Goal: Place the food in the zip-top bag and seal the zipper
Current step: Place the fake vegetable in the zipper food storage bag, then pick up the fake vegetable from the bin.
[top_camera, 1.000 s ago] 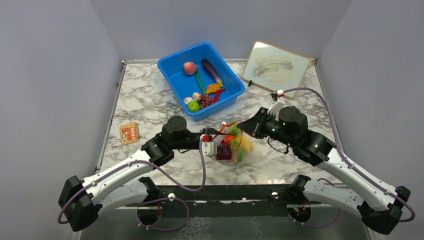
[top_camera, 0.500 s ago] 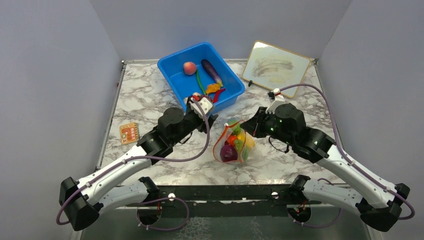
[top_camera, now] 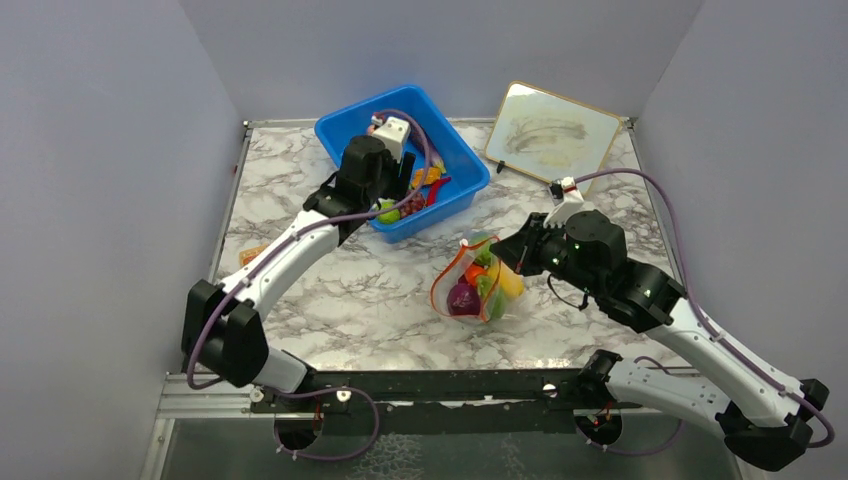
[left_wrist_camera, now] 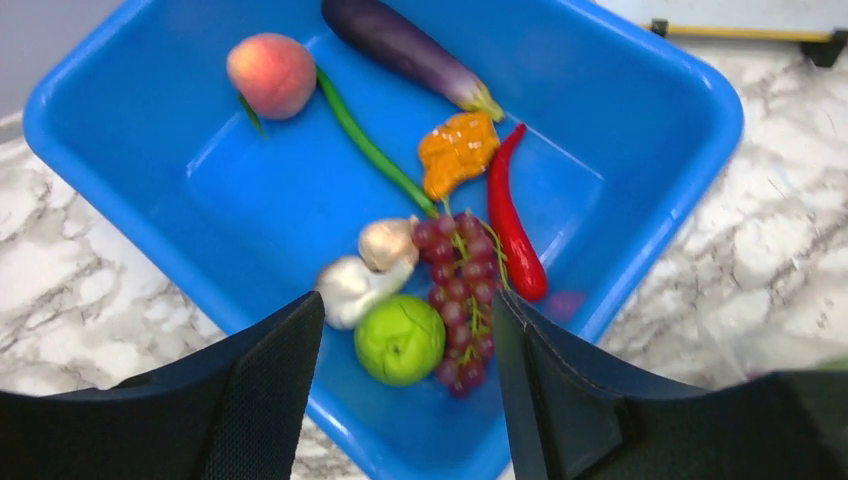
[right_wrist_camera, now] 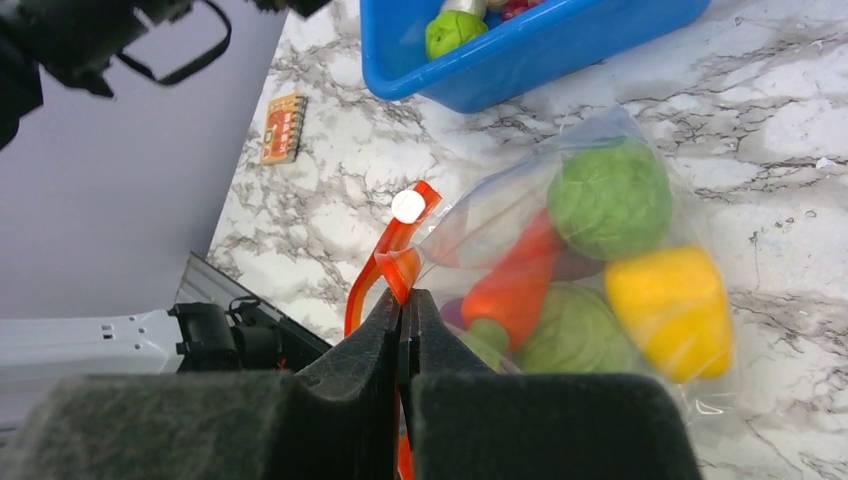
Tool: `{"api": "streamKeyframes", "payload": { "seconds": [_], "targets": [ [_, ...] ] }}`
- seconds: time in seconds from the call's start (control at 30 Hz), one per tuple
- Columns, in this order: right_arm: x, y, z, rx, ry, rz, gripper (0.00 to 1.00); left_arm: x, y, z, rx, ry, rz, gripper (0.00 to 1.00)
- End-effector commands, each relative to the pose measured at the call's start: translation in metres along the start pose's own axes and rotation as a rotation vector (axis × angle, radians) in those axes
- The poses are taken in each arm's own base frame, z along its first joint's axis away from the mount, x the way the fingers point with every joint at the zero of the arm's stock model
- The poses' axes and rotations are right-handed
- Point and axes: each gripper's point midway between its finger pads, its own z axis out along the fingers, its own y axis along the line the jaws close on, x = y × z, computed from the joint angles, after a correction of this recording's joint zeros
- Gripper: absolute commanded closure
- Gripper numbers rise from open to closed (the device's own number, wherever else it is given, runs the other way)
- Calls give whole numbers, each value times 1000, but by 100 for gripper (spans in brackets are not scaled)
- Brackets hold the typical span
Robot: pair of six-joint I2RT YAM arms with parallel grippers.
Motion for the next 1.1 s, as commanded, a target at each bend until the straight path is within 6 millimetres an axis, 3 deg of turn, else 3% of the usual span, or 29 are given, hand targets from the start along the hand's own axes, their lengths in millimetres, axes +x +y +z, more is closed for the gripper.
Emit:
{"api": "streamKeyframes", "payload": {
  "seconds": [0.0, 0.13, 0.27, 0.37, 0.57, 0.87, 1.07],
  "targets": [
    [-8, 10, 1, -42, -24, -17, 99, -26, 21, 31, -46, -5, -52, 37],
    [-8, 13, 3, -51, -18, -17, 99, -29, 36, 71, -60, 45, -57, 40],
    [-11, 14, 1, -47, -18, -23, 99, -14, 55, 112, -133, 93, -94, 38],
    [-13, 11, 1, -27, -18, -33, 99, -4, 72, 137, -177, 110, -141, 44],
    [-12, 13, 4, -32, -13, -25, 99, 20, 71, 184, -130, 158, -188, 54],
    [-9, 13, 9, -27, 5, -18, 99, 43, 74, 228, -135, 192, -222, 58],
    [-9, 13, 9, -24, 6, -19, 99, 63, 78, 244, -148, 234, -231, 58]
  ]
}}
